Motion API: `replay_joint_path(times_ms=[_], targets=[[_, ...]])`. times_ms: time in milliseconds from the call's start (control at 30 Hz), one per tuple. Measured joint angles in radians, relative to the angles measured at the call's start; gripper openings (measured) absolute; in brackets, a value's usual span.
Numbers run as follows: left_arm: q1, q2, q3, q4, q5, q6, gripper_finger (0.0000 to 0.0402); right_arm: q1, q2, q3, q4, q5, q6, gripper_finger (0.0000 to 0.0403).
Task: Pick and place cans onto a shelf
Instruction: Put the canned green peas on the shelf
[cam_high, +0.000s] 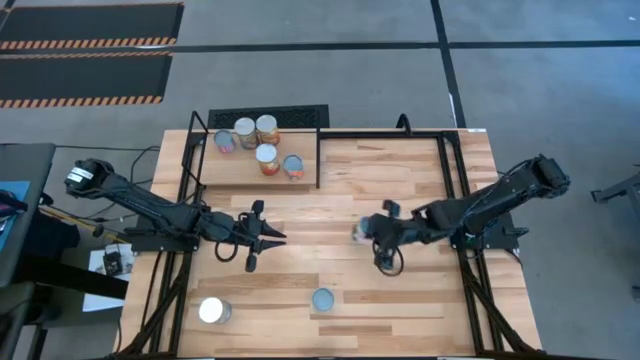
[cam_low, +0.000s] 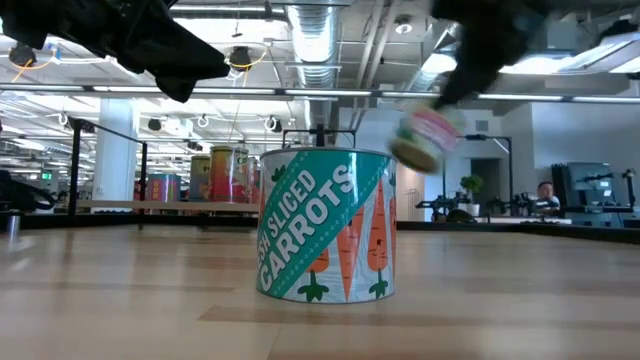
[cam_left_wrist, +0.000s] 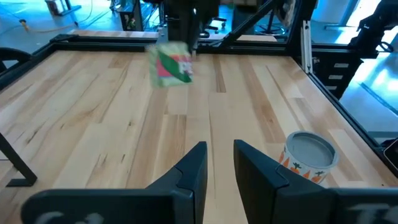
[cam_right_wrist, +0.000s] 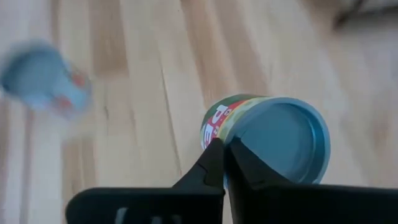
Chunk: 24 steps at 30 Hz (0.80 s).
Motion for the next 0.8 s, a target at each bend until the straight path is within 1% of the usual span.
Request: replay_joint_path(times_ms=[33, 133, 167, 267, 367, 467, 633, 733, 800], targets=[[0.0, 0.0, 0.0, 0.0, 0.0, 0.002, 0.0068, -0.019, 0.014, 0.036, 0.011, 0.001, -0.046, 0.001], [0.0, 0.0, 0.0, 0.004, 0.0, 0.001, 0.0068, -0.086, 0.064, 0.176, -0.027, -0.001, -0.192, 0.0009], [0.0, 0.0, 0.0, 0.004, 0.0, 0.0, 0.0068, -0.113, 0.092, 0.234, -0.035, -0.006, -0.246, 0.0009], [0.0, 0.0, 0.0, 0.021, -0.009, 0.001, 0.0068, -0.213, 0.187, 0.419, -0.135, -0.046, -0.402, 0.0009], [0.001, -0.009, 0.0, 0.015, -0.059, 0.001, 0.0068, -0.315, 0.295, 0.618, -0.194, -0.085, -0.523, 0.0009], [0.019, -0.032, 0.0, -0.009, -0.081, 0.001, 0.0056, -0.4, 0.404, 0.804, -0.258, -0.113, -0.611, 0.0009], [0.05, -0.074, 0.0, -0.054, -0.081, 0.0, 0.0007, -0.486, 0.572, 1.052, -0.329, -0.191, -0.725, 0.0009], [0.056, -0.097, 0.0, -0.082, -0.074, 0.0, 0.0005, -0.515, 0.662, 1.169, -0.37, -0.203, -0.771, 0.0009], [0.056, -0.108, 0.0, -0.086, -0.075, -0.001, 0.0002, -0.53, 0.714, 1.22, -0.392, -0.21, -0.786, 0.0009]])
